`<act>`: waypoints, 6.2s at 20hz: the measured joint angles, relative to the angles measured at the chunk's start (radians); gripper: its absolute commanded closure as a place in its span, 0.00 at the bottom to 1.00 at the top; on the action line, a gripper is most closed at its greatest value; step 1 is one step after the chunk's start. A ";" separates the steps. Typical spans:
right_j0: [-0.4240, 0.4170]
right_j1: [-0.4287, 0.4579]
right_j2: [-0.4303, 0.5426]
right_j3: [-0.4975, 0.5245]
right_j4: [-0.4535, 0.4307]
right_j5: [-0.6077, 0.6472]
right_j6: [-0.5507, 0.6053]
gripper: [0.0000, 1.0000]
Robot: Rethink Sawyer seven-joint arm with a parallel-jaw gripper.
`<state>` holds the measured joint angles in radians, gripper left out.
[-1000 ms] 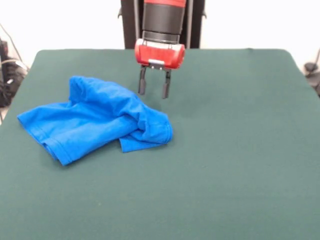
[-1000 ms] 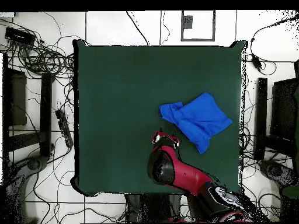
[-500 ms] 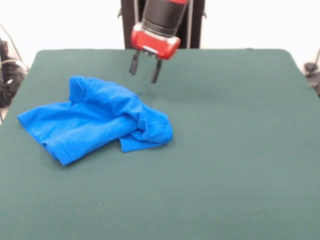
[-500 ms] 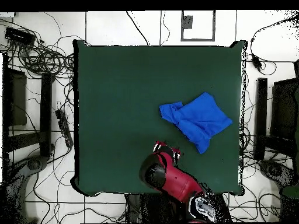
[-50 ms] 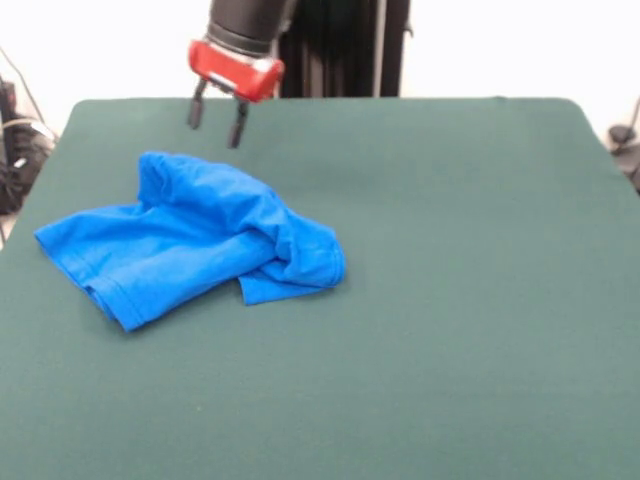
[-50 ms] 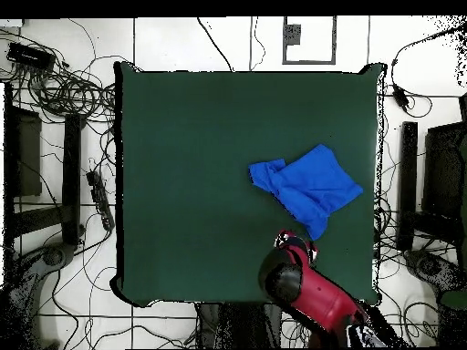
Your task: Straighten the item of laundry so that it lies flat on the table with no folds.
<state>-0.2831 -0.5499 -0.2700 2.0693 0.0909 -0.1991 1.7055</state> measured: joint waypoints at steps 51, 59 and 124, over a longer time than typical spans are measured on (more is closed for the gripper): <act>-0.203 0.188 0.154 -0.457 -0.236 0.132 0.000 0.00; -0.227 0.204 0.205 -0.551 -0.333 0.156 0.000 0.00; -0.386 0.381 0.155 -0.833 -0.308 0.268 0.143 0.00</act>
<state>-0.6693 -0.1693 -0.1150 1.2359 -0.2176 0.0686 1.8485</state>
